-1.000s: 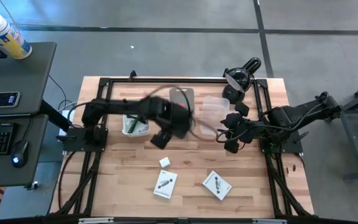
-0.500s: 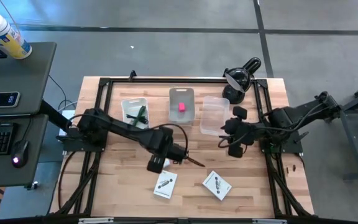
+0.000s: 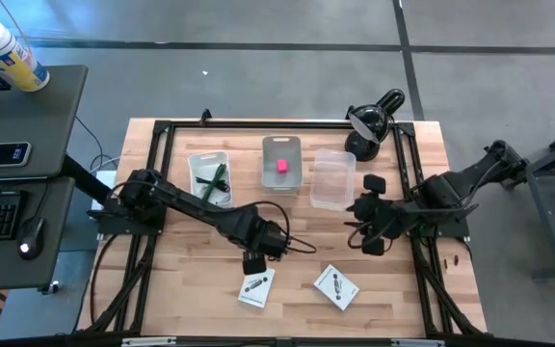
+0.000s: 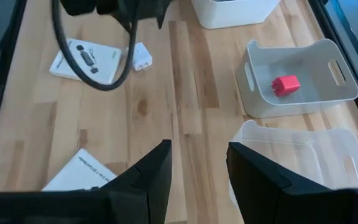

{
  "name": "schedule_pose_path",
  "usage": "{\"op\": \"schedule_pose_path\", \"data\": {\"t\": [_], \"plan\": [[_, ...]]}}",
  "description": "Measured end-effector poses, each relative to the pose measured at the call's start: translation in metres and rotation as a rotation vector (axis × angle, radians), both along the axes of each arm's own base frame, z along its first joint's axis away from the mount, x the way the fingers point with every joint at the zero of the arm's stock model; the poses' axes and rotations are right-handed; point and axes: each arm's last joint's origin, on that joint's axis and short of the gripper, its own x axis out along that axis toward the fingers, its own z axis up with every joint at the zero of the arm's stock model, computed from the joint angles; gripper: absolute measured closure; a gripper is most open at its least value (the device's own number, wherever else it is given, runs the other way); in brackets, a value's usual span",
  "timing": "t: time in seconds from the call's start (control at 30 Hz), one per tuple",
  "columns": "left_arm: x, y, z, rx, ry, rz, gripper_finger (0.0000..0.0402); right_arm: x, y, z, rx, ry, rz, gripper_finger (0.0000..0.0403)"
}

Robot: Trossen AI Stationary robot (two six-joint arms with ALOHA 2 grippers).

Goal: Pick and place items into bin
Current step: Put the white charger adapter into the gray bin

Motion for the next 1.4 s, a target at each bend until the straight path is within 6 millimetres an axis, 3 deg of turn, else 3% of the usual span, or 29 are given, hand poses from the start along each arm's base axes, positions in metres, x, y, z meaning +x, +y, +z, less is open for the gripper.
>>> {"op": "schedule_pose_path", "data": {"t": [0.2,0.7,1.13,1.4], "plan": [[0.003,-0.003,-0.024,-0.079,-0.071,0.027,0.0179,-0.005,0.008,0.000,0.006,-0.002,0.006,0.0258],[-0.005,-0.001,-0.063,-0.117,-0.097,0.068,0.0179,-0.009,0.014,0.000,0.004,-0.026,-0.018,0.0258],[-0.005,-0.001,-0.065,-0.113,-0.102,0.011,0.0179,-0.009,0.014,-0.001,-0.005,-0.019,-0.015,0.0258],[-0.004,-0.002,-0.077,-0.125,-0.057,-0.040,0.0179,-0.009,0.013,0.000,-0.025,-0.023,-0.011,0.0258]]}}
